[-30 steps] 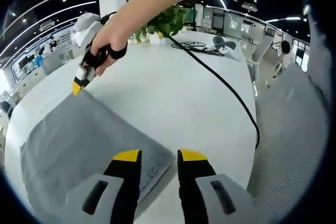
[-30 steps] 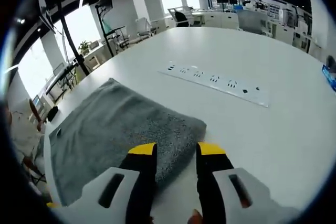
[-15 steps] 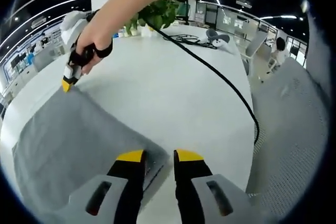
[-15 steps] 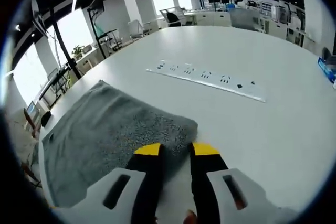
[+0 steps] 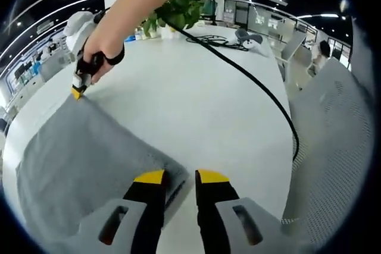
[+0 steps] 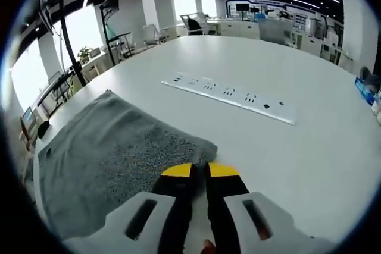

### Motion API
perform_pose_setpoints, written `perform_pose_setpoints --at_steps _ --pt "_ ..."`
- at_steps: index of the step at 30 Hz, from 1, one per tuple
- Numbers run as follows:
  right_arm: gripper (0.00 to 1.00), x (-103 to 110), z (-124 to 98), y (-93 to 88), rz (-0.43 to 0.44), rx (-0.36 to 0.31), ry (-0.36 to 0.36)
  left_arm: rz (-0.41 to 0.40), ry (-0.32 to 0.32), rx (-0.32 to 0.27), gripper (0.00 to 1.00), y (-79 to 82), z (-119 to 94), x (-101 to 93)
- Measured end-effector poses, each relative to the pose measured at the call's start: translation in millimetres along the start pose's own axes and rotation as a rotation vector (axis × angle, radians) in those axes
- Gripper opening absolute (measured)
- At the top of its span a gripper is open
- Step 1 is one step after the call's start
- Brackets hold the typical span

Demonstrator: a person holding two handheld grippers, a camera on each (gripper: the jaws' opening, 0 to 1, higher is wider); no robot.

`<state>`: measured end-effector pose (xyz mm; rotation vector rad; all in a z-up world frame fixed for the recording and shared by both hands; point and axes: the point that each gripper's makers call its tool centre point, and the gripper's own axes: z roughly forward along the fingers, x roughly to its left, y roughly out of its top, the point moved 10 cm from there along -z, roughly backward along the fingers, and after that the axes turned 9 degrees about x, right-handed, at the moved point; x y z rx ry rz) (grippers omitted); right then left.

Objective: Fold the towel on the table until its edges align and the towel forms a compact rectangular stack.

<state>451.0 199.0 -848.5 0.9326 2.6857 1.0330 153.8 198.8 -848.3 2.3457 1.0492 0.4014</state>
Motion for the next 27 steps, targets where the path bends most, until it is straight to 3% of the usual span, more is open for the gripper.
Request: perform_pose_setpoints --at_steps 18,21,27 --pt "0.01 4.1 1.1 -3.4 -0.035 -0.015 -0.032 -0.011 0.038 0.001 0.11 -4.0 5.7 2.1" --pt "0.00 4.6 -0.3 -2.6 -0.040 -0.021 -0.039 -0.047 0.044 -0.022 0.05 -1.7 2.8 2.4" --pt "0.00 3.3 -7.1 2.5 -0.029 -0.030 -0.037 -0.050 0.053 -0.049 0.04 0.6 -3.7 3.4"
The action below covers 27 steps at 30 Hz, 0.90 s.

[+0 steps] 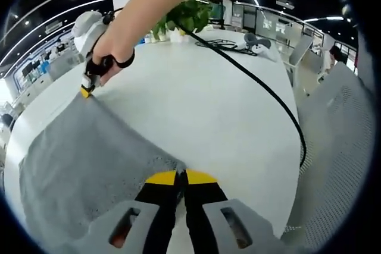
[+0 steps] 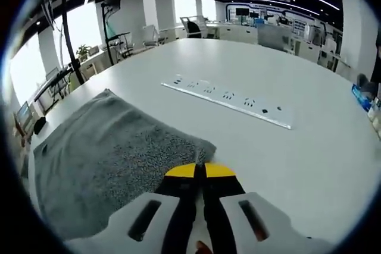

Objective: Fold the towel on the table until its edges align and the towel forms a compact rectangular stack.

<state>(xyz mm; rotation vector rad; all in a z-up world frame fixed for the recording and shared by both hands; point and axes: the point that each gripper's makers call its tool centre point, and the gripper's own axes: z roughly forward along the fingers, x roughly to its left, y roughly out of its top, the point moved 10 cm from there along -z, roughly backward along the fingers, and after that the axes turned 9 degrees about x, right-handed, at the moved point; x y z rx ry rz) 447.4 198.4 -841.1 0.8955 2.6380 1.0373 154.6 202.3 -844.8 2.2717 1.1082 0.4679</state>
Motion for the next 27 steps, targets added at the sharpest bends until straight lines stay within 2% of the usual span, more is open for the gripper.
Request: perform_pose_setpoints --at_steps 6,13,20,27 --pt "0.00 -2.6 -9.0 0.3 0.008 -0.017 -0.007 -0.030 -0.012 -0.049 0.04 7.2 -8.6 1.0" --pt "0.00 -11.9 -23.6 -1.1 0.018 -0.021 -0.026 -0.036 -0.016 -0.106 0.04 23.4 -20.2 -2.0" --pt "0.00 -18.6 -38.4 -5.8 0.025 -0.024 -0.048 -0.042 -0.043 -0.147 0.04 37.9 -27.0 -6.6" --pt "0.00 -22.1 -52.8 -0.8 0.043 -0.045 -0.065 -0.034 -0.048 -0.174 0.04 49.9 -30.8 -13.9"
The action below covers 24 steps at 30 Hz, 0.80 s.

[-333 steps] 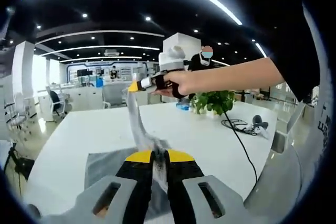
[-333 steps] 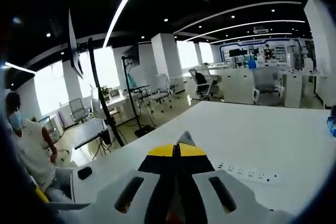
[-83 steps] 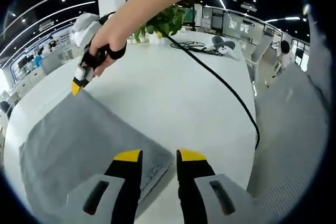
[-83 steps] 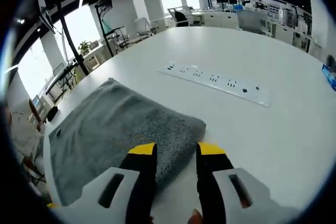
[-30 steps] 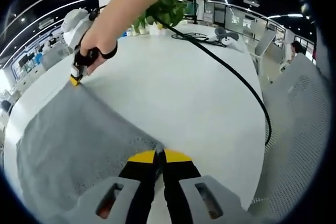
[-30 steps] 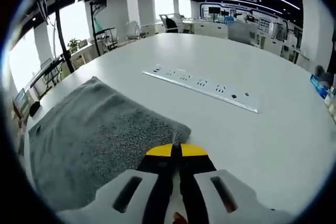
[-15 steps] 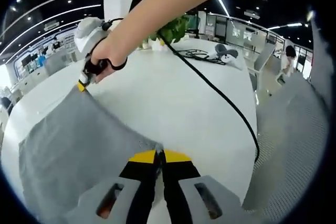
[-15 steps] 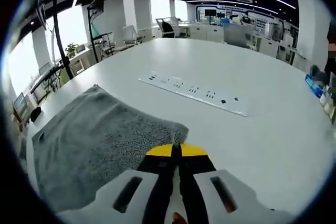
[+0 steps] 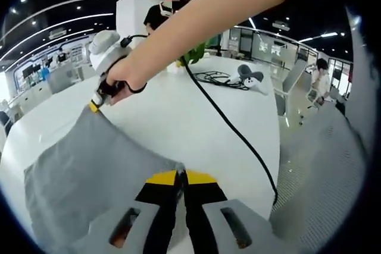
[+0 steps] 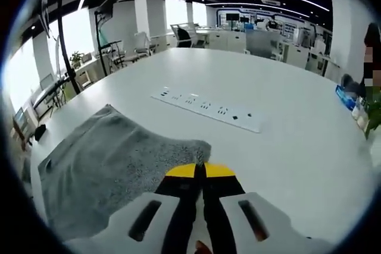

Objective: Fold the towel on the table until its edges align and the towel forms a compact rectangular stack.

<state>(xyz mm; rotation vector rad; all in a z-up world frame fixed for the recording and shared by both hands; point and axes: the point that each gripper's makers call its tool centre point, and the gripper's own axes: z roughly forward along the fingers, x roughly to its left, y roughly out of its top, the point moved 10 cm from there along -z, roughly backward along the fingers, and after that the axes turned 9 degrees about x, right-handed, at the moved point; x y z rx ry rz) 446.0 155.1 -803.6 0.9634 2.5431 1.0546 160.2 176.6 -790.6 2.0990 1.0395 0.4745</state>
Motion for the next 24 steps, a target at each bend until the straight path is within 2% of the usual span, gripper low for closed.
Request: perform_pose_setpoints --at_steps 7,11,16,19,24 --pt "0.00 0.5 -13.5 5.9 -0.025 -0.023 -0.010 0.016 -0.008 -0.022 0.04 8.1 -5.2 -7.9" --pt "0.00 0.5 -17.6 7.5 -0.006 -0.033 -0.002 0.009 0.004 -0.034 0.04 9.9 -11.0 -7.2" --pt "0.00 3.6 -22.2 11.8 0.028 -0.051 0.007 -0.017 0.032 -0.056 0.04 13.3 -18.8 -3.5" --pt "0.00 5.9 -24.8 17.8 0.020 -0.062 0.013 -0.022 0.037 -0.064 0.04 14.9 -23.6 -1.6" --pt "0.00 12.1 -29.3 28.3 0.012 -0.084 0.027 -0.080 0.069 -0.099 0.04 20.1 -37.6 4.7"
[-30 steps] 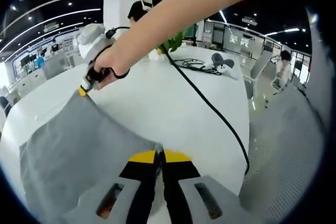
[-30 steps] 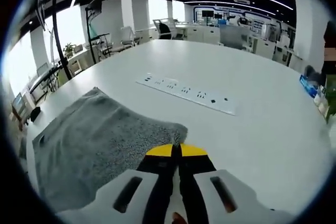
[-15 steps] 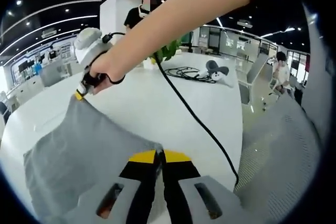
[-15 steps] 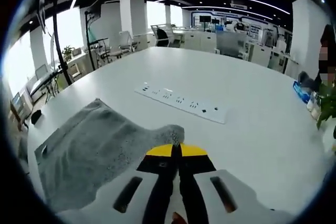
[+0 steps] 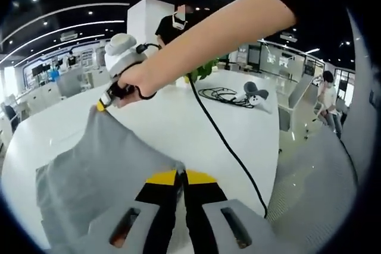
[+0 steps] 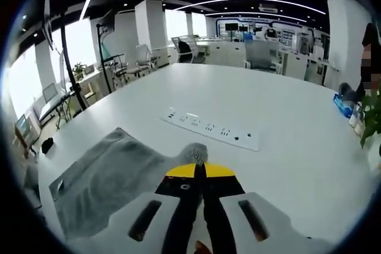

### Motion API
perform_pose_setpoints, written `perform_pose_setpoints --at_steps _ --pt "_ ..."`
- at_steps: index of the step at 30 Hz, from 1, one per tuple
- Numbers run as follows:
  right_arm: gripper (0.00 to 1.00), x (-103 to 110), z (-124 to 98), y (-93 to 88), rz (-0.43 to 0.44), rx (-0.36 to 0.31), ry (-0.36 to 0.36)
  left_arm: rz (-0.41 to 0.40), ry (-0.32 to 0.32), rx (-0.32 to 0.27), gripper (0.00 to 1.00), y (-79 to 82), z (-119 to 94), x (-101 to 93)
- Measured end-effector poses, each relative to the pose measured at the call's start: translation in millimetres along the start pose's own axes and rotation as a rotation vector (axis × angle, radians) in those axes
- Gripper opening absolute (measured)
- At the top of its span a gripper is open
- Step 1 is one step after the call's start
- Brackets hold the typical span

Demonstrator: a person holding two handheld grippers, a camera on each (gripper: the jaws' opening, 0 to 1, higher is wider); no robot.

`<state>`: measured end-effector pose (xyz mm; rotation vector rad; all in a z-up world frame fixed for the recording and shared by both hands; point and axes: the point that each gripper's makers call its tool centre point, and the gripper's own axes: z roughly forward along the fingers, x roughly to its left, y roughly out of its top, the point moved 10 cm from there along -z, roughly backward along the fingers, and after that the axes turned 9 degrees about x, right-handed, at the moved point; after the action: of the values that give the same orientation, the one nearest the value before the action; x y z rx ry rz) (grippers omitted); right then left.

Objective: Fold the towel on the table until its edges align and the towel forms a compact rectangular stack.

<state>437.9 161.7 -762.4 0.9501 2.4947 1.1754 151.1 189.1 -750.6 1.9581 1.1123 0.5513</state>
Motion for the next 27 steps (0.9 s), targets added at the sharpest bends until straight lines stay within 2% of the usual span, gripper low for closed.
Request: perform_pose_setpoints --at_steps 4,10,21,24,27 --pt "0.00 7.6 -1.2 8.0 -0.036 -0.011 0.007 -0.010 0.023 -0.016 0.04 2.1 -9.3 2.8" --pt "0.00 21.6 -2.2 21.8 -0.044 -0.029 0.031 -0.028 0.046 -0.025 0.04 -1.0 -21.1 7.3" --pt "0.00 47.4 1.4 45.8 -0.010 -0.065 0.081 -0.086 0.100 -0.057 0.04 -6.3 -46.6 14.2" --pt "0.00 54.1 2.8 51.3 0.001 -0.072 0.089 -0.135 0.125 -0.085 0.04 -10.1 -57.4 18.3" --pt "0.00 61.2 4.9 56.8 -0.013 -0.075 0.096 -0.218 0.133 -0.120 0.04 -16.2 -65.1 22.9"
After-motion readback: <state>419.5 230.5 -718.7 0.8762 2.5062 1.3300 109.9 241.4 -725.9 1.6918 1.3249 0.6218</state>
